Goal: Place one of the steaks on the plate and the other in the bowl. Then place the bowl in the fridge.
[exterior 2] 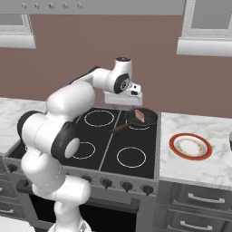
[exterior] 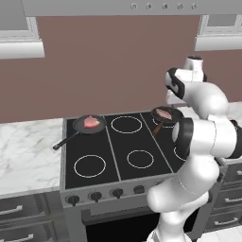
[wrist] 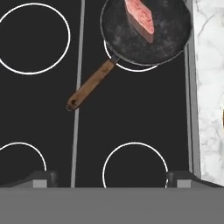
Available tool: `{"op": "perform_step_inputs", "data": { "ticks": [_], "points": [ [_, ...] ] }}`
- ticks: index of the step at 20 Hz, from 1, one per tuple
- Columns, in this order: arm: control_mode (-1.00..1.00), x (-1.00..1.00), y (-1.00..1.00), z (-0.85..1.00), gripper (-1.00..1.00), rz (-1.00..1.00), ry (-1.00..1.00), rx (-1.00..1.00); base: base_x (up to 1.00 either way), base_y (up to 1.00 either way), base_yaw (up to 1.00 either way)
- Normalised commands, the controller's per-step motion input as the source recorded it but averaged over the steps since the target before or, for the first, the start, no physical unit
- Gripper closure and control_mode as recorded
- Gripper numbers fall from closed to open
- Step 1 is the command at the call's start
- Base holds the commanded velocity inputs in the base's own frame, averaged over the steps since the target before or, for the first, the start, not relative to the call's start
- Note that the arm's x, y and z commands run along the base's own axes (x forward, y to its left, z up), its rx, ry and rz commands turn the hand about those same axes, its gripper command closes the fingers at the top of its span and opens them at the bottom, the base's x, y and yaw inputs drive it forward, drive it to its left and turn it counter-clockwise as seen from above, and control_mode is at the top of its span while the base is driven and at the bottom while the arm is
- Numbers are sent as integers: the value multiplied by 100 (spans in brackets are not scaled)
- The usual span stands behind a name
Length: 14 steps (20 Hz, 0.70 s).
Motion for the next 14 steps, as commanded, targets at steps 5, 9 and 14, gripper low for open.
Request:
{"op": "perform_step_inputs", "data": {
  "ticks": [5,9,14],
  "points": [
    [-100,49,-45,-25,-100,0,11,-7,0,0,0],
    [-100,40,-12,-10,-100,1,5,0,0,0,0],
    [-100,36,0,-7,-100,5,0,0,0,0,0]
  ]
}}
